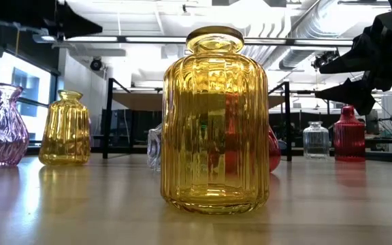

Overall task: Sort vases onto shelf
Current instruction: Put the middle transparent vase on the shelf

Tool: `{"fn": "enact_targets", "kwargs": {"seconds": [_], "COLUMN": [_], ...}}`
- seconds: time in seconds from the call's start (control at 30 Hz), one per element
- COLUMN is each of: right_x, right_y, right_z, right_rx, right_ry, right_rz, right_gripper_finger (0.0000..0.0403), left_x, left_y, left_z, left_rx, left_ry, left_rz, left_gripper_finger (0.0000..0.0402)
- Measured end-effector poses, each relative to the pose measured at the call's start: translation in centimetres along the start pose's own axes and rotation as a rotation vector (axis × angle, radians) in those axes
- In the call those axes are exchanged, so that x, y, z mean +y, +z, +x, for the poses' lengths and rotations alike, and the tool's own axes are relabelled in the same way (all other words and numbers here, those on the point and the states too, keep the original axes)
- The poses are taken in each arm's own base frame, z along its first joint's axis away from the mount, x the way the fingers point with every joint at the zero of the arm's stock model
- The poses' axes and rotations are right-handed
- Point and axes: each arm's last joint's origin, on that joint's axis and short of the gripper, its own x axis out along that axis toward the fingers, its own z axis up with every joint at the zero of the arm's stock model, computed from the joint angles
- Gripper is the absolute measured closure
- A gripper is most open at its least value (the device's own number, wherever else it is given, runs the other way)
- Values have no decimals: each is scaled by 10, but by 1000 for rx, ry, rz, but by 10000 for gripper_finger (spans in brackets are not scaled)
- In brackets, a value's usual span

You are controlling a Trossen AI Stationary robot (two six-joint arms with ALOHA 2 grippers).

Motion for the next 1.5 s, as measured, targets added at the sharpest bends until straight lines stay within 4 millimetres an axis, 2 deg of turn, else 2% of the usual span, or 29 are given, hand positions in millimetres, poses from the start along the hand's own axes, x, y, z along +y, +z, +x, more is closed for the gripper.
{"fn": "enact_targets", "kwargs": {"seconds": [0.2, 0.43, 0.67, 0.8, 1.03, 1.2, 1.5], "right_x": [0, 0, 0, 0, 0, 0, 0], "right_y": [0, 0, 0, 0, 0, 0, 0], "right_z": [0, 0, 0, 0, 0, 0, 0], "right_rx": [0, 0, 0, 0, 0, 0, 0], "right_ry": [0, 0, 0, 0, 0, 0, 0], "right_rz": [0, 0, 0, 0, 0, 0, 0], "right_gripper_finger": [133, 133, 133, 133, 133, 133, 133], "left_x": [5, 3, -9, -19, -39, -56, -84], "left_y": [33, 67, 86, 91, 89, 82, 64], "left_z": [0, 16, 36, 46, 67, 83, 108], "left_rx": [129, 192, 225, 231, 233, 255, 292], "left_ry": [-92, -126, -165, -193, -190, -224, -388], "left_rz": [-29, -2, 24, 87, 110, 131, 151], "left_gripper_finger": [387, 387, 387, 387, 387, 387, 387]}}
